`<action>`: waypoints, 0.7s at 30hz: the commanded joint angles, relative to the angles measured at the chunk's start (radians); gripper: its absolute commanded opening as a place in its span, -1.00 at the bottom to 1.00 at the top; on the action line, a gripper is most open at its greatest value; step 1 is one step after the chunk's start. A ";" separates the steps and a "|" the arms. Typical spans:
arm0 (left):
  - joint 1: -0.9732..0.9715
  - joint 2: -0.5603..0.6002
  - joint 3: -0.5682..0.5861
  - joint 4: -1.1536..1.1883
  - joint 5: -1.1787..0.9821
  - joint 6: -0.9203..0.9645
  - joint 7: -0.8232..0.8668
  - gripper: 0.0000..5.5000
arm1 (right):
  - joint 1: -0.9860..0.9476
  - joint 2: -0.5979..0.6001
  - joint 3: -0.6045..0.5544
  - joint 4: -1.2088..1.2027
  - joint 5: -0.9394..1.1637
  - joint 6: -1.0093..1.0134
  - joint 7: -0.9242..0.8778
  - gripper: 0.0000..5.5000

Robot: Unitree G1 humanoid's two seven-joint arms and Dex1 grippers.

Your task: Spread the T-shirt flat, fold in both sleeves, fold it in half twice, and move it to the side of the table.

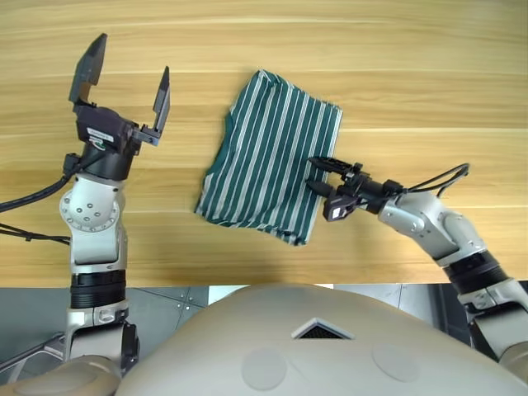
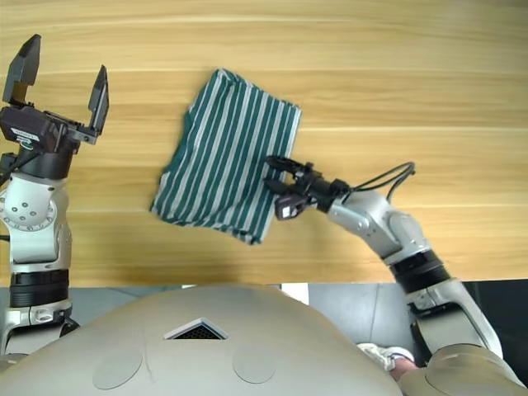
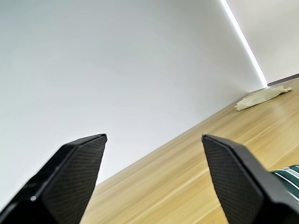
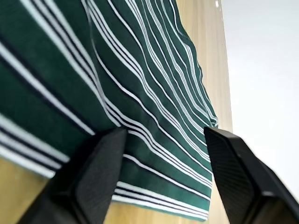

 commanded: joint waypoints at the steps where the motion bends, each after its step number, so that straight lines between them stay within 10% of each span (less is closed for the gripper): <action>1: -0.028 0.000 0.016 0.053 0.028 0.002 0.002 0.38 | 0.024 -0.133 -0.048 0.072 -0.012 0.010 0.070 0.11; 12: 0.088 0.188 -0.146 0.193 0.268 -0.197 -0.192 0.38 | -0.008 -0.025 -0.273 -0.141 0.438 -0.071 -0.015 0.11; 21: 0.175 0.451 -0.353 0.058 0.306 -0.211 -0.539 0.38 | 0.130 -0.114 -0.458 -0.017 0.344 -0.068 -0.020 0.11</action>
